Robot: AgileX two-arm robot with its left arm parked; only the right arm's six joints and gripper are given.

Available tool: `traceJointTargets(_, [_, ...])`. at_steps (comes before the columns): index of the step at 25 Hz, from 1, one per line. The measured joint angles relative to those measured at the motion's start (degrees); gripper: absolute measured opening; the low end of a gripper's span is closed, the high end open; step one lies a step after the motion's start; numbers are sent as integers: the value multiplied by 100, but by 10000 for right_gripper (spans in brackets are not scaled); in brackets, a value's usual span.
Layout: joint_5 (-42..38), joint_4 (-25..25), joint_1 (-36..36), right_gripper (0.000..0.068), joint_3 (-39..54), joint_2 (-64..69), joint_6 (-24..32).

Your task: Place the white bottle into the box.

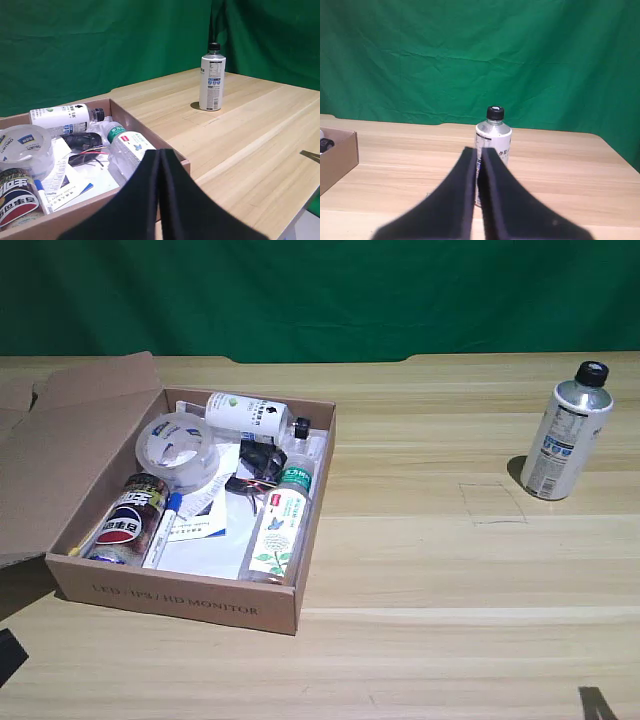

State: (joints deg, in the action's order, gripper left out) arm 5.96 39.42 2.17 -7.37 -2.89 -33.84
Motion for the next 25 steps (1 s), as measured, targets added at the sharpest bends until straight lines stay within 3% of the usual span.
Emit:
traceJointTargets(18, [0, -20, 0, 6, 0, 0, -140])
traceJointTargets(21, [30, -31, 0, 54, 0, 0, -279])
traceJointTargets(25, [201, -43, 0, 238, 0, 0, -595])
